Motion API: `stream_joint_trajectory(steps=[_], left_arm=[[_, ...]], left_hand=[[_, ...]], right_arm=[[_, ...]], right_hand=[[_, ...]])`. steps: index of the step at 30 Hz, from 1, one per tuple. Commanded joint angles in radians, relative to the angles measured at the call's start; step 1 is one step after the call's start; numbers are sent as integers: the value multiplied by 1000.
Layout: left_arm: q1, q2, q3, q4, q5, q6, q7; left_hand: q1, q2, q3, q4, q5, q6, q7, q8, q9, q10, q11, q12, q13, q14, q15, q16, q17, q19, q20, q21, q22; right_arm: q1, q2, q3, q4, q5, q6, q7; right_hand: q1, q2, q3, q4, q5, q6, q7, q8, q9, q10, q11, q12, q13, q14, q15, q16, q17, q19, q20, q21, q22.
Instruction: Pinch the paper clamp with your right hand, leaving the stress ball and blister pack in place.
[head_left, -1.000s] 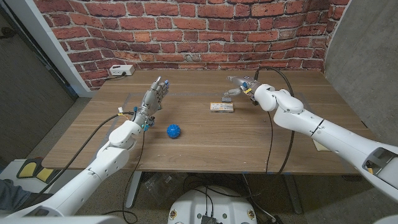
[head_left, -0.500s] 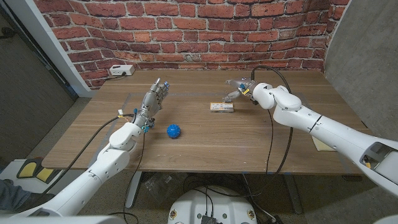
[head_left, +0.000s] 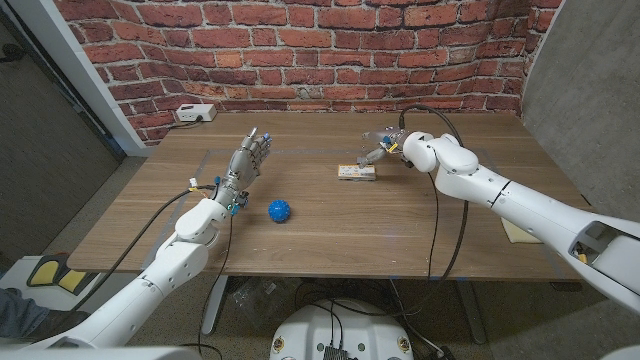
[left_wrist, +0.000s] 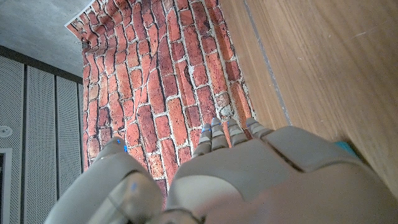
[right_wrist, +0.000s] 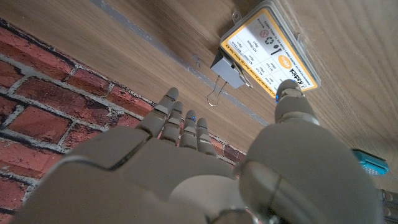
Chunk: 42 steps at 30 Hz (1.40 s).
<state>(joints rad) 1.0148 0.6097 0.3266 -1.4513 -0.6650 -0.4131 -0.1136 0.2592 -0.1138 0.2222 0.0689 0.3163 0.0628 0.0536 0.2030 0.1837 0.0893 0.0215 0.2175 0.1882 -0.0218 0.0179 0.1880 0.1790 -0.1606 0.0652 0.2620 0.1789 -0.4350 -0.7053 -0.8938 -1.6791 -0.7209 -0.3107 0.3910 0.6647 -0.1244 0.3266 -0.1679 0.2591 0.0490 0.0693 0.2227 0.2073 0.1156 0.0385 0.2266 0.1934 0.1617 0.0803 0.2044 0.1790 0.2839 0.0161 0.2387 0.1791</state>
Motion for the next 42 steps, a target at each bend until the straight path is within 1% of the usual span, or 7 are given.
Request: stream_joint_trajectory(steps=[1, 10, 17, 24, 31, 39, 42], left_arm=[[-9, 2, 12, 1, -2, 25, -12], [-23, -2, 18, 5, -1, 32, -19], [-33, -1, 23, 11, -1, 43, -24], [-39, -5, 27, 13, 2, 47, -21], [-40, -7, 28, 20, -2, 53, -20], [-46, -9, 29, 31, -6, 55, -25], [-50, -10, 30, 35, -7, 58, -29]], left_hand=[[5, -2, -4, 1, 8, 9, 1, 4, 3, 8, 1, 1, 4, 6, -2, 5, 5, -5, 9, -2, 6], [5, -1, -7, 1, 8, 10, -1, 4, 3, 10, 1, 0, 4, 8, -1, 5, 5, -4, 12, -4, 6], [6, 0, -8, 1, 9, 11, -1, 3, 4, 10, 1, 0, 4, 8, 0, 5, 5, -4, 13, -6, 6], [7, 1, -10, 1, 9, 12, -2, 3, 4, 12, 2, 0, 4, 9, -1, 5, 5, -1, 12, -6, 6], [8, 2, -11, 2, 9, 14, -2, 3, 4, 13, 2, -1, 4, 11, 0, 5, 5, -1, 12, -8, 7], [9, 3, -13, 2, 9, 17, 1, 4, 4, 13, 2, -1, 4, 10, 1, 4, 5, 0, 13, -9, 7], [9, 3, -13, 2, 9, 17, 1, 3, 4, 14, 2, -1, 4, 11, 1, 5, 5, -1, 14, -10, 7]], right_arm=[[26, 22, -6, 70, 6, 40, -2], [34, 29, -12, 94, 3, 49, -15], [33, 35, -13, 111, 9, 57, -35], [37, 45, -13, 137, 18, 63, -62], [46, 56, -23, 161, 22, 64, -68], [56, 65, -34, 178, 21, 61, -76], [56, 65, -35, 177, 21, 57, -78]], right_hand=[[21, 1, 1, 8, 11, 32, -12, 18, 3, 37, -12, 16, 1, 40, -13, 11, 4, 37, -2, 10, 4], [35, -1, -3, 13, 21, 76, -34, 33, 4, 83, -25, 27, 1, 105, -8, 17, 4, 88, 7, 20, 4], [46, 4, -2, 15, 28, 98, -47, 38, 3, 105, -33, 31, 1, 139, -18, 18, 4, 124, 15, 28, 4], [61, 0, -5, 15, 35, 131, -59, 47, 2, 142, -46, 38, 0, 191, 0, 17, 3, 191, 32, 45, 3], [66, -1, -8, 17, 39, 146, -61, 50, 2, 162, -53, 41, 0, 232, -5, 21, 2, 220, 28, 50, 2], [75, -4, -13, 18, 44, 181, -77, 59, 2, 204, -71, 49, 0, 274, -19, 17, 1, 258, 19, 56, 2], [77, -3, -14, 19, 44, 186, -81, 60, 2, 211, -72, 50, 0, 280, -20, 15, 1, 265, 20, 57, 2]])
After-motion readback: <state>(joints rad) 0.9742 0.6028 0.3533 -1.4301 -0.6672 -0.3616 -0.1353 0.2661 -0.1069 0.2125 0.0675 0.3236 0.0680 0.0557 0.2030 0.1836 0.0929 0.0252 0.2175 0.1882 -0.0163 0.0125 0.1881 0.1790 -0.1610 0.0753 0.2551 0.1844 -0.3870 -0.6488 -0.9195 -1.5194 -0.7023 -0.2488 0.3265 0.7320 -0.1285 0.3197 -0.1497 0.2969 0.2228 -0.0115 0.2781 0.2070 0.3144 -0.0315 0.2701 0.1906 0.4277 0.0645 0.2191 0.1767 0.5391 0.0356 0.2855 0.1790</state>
